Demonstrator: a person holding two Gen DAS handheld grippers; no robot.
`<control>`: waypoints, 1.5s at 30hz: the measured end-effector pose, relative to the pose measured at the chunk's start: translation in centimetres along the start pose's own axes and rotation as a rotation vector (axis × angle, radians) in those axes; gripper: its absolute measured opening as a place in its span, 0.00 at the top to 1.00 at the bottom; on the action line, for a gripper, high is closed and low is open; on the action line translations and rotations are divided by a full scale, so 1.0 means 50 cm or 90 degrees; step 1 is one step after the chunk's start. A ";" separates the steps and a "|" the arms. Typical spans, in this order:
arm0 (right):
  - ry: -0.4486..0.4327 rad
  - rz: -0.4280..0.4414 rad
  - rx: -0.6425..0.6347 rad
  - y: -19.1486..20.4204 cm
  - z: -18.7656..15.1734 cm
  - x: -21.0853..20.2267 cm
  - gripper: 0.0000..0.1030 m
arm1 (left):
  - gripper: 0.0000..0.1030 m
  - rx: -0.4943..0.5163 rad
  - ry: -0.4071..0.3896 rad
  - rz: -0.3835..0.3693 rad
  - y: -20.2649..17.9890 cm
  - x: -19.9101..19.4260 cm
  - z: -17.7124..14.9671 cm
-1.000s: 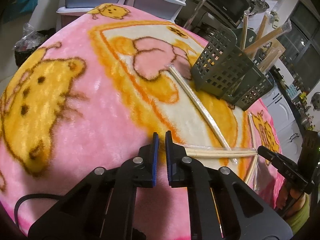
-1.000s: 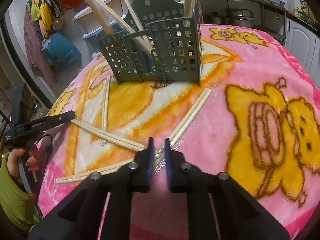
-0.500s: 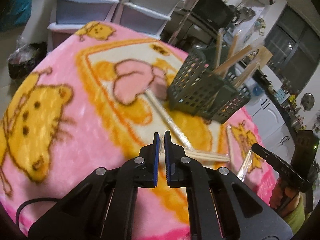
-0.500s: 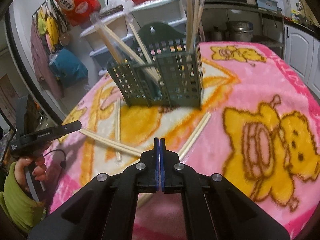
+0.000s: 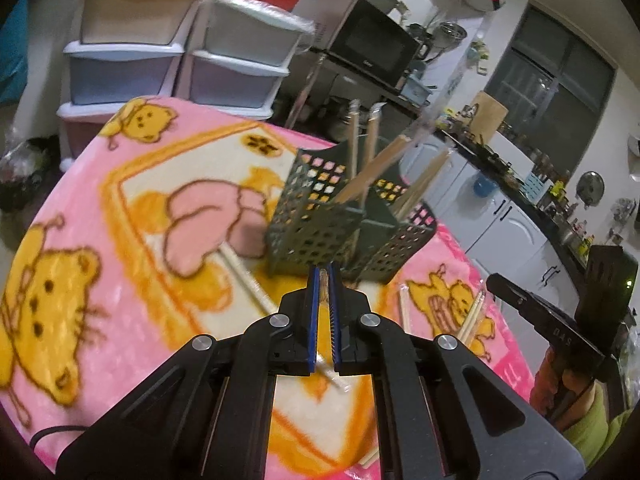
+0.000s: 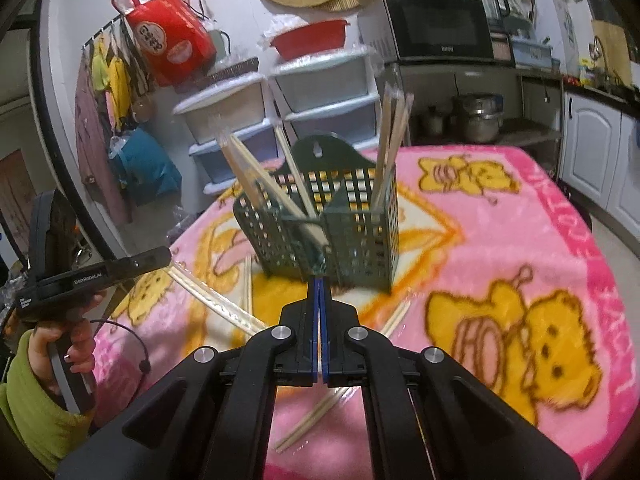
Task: Organize utensils
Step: 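Lift the chopsticks with both tools up over the green holder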
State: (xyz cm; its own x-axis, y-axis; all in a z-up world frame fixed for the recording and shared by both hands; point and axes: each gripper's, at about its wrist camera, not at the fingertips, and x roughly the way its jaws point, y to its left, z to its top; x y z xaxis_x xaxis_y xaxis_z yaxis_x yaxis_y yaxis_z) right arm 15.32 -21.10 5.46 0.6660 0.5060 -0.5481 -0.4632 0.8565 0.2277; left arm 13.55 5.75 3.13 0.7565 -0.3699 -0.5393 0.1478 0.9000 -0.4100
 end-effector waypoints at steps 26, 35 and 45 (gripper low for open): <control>-0.115 -0.031 -0.053 0.014 0.119 -0.070 0.99 | 1.00 0.084 -0.061 -0.077 -0.149 0.000 0.113; -0.156 -0.029 -0.063 0.025 0.163 -0.088 0.99 | 1.00 0.097 -0.089 -0.098 -0.179 -0.015 0.155; -0.192 -0.013 -0.077 0.050 0.206 -0.100 0.99 | 1.00 0.116 -0.136 -0.104 -0.201 -0.048 0.214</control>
State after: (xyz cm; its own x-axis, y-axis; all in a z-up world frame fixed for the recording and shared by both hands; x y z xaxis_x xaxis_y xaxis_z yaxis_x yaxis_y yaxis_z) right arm 16.88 -20.44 17.07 0.8109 0.5117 -0.2840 -0.5019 0.8576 0.1120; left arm 17.07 0.04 16.40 0.8274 -0.4731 -0.3026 0.3753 0.8666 -0.3289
